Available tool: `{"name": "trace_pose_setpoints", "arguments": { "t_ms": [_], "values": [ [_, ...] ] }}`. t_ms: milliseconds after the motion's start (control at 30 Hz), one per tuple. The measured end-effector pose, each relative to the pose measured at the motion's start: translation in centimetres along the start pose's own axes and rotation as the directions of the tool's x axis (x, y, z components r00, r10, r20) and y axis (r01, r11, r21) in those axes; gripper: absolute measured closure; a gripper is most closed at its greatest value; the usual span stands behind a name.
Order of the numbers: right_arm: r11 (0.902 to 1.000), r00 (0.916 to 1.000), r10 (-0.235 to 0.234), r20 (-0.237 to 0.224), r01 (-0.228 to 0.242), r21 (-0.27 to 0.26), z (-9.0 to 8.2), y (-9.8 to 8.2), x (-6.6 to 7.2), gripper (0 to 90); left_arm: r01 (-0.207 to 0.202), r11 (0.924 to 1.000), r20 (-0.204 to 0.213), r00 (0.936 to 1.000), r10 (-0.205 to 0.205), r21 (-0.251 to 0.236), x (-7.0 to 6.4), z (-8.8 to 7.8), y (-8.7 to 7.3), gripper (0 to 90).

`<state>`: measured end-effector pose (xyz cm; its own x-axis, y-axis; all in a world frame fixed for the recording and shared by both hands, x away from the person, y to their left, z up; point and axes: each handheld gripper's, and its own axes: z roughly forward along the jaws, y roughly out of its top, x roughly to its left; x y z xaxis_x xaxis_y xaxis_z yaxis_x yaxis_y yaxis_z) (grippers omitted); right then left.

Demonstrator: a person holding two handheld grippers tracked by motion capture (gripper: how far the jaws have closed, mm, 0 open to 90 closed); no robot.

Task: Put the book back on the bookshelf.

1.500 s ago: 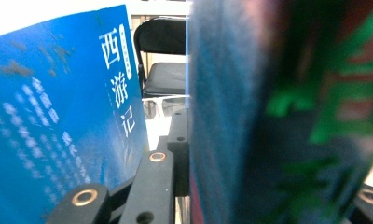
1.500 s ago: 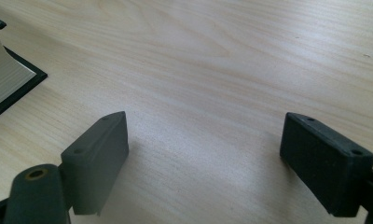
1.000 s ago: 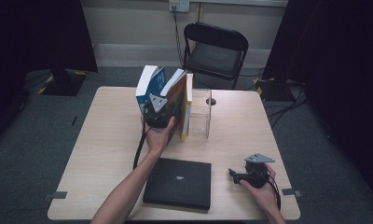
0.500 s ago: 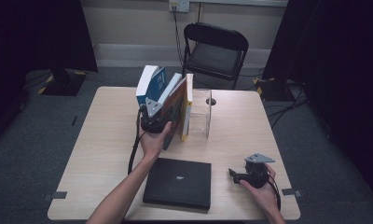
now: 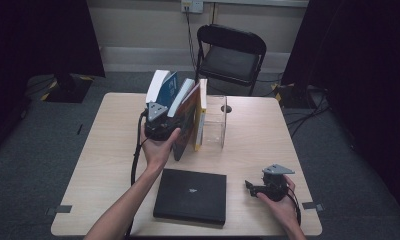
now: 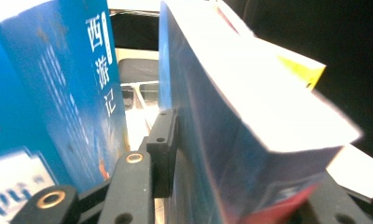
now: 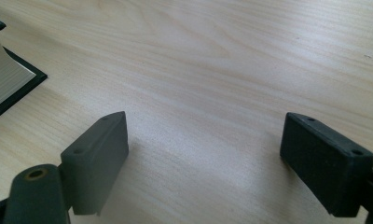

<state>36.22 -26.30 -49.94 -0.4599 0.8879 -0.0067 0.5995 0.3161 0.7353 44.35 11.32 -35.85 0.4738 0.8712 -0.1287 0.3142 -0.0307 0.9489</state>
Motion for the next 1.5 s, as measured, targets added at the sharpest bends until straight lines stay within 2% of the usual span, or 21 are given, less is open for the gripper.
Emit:
{"name": "trace_pose_setpoints", "arguments": {
  "t_ms": [33,100,267,367,433,533,600,700,800,867,933,1000,1033,1067,1100,1133,1167,1233,1267,1333,1500],
  "values": [
    [1.0000,1.0000,0.000,0.000,0.000,0.000,0.0,0.0,0.0,15.1,-0.007,0.9997,0.011,0.9999,0.007,0.025,-0.1,-0.2,0.5,60.1],
    [1.0000,1.0000,0.000,0.001,0.000,0.000,0.0,0.0,0.0,15.1,-0.001,0.9999,0.024,0.9997,0.001,0.017,0.0,-0.8,0.9,59.1],
    [1.0000,1.0000,0.000,0.001,0.000,0.000,0.0,0.0,0.0,15.1,-0.003,0.9975,0.049,0.9988,0.000,0.070,0.2,-1.3,2.0,58.4],
    [1.0000,1.0000,0.001,0.001,-0.001,0.000,0.0,0.0,0.0,15.1,-0.012,0.9890,0.087,0.9962,-0.001,0.147,0.4,-1.2,2.9,58.4],
    [1.0000,1.0000,0.001,0.002,-0.001,0.000,0.0,0.0,0.0,15.1,-0.046,0.9821,0.070,0.9970,0.033,0.183,0.2,-1.1,3.5,58.3],
    [1.0000,1.0000,0.002,0.002,-0.002,0.000,0.0,0.0,0.0,15.2,-0.048,0.9717,0.070,0.9970,0.033,0.231,0.2,-0.8,4.5,57.3],
    [1.0000,1.0000,0.002,0.002,-0.002,0.000,0.0,0.0,0.0,15.1,-0.050,0.9625,0.069,0.9970,0.033,0.267,0.2,-0.5,5.2,56.3],
    [1.0000,1.0000,0.002,0.002,-0.002,0.000,0.0,0.0,0.0,15.1,-0.057,0.9371,0.074,0.9967,0.034,0.344,0.3,0.2,6.3,55.2],
    [1.0000,1.0000,0.002,0.002,-0.002,0.000,0.0,0.0,0.0,15.1,-0.033,0.9171,0.075,0.9972,0.004,0.397,0.6,1.0,7.3,55.2],
    [1.0000,1.0000,0.002,0.002,-0.002,0.000,0.0,0.0,0.0,15.1,-0.045,0.9017,0.074,0.9972,0.015,0.430,0.6,1.5,7.7,55.2],
    [1.0000,1.0000,0.002,0.002,-0.002,0.000,0.0,0.0,0.0,15.1,-0.043,0.8932,0.058,0.9981,0.020,0.448,0.6,2.0,8.1,55.2],
    [1.0000,1.0000,0.002,0.002,-0.002,0.000,0.0,0.0,0.0,15.2,-0.040,0.8779,0.065,0.9978,0.010,0.477,0.9,2.5,8.5,54.9],
    [1.0000,1.0000,0.002,0.002,-0.002,0.000,0.0,0.0,0.0,15.1,-0.029,0.8757,0.064,0.9979,-0.002,0.482,1.0,2.7,8.7,54.7],
    [1.0000,1.0000,0.002,0.002,-0.002,0.000,0.0,0.0,0.0,15.1,-0.024,0.8781,0.061,0.9981,-0.006,0.478,1.0,2.9,8.9,54.6],
    [1.0000,1.0000,0.002,0.002,-0.002,0.000,0.0,0.0,0.0,15.2,-0.033,0.8739,0.055,0.9984,0.007,0.485,1.0,3.0,9.2,54.9],
    [1.0000,1.0000,0.002,0.002,-0.002,0.000,0.0,0.0,0.0,15.1,-0.035,0.8671,0.055,0.9984,0.008,0.497,1.0,3.2,9.3,55.2],
    [1.0000,1.0000,0.002,0.002,-0.002,0.000,0.0,0.0,0.0,15.1,-0.031,0.8549,0.059,0.9983,0.000,0.518,1.0,3.4,9.5,55.1],
    [1.0000,1.0000,0.002,0.002,-0.002,0.000,0.0,0.0,0.0,15.1,-0.021,0.8711,0.034,0.9994,0.005,0.491,1.1,3.4,9.9,56.6],
    [1.0000,1.0000,0.002,0.001,-0.002,0.000,0.0,0.0,0.0,15.1,-0.018,0.8725,0.030,0.9996,0.004,0.488,1.2,3.5,10.0,57.1],
    [1.0000,1.0000,0.002,0.002,-0.002,0.000,0.0,0.0,0.0,15.2,-0.011,0.8633,0.022,0.9998,0.000,0.505,1.2,3.8,10.1,57.4],
    [1.0000,1.0000,0.002,0.001,-0.002,0.000,0.0,0.0,0.0,15.2,-0.013,0.8294,0.017,0.9998,0.005,0.559,1.0,4.6,10.4,57.5]
  ]
}}
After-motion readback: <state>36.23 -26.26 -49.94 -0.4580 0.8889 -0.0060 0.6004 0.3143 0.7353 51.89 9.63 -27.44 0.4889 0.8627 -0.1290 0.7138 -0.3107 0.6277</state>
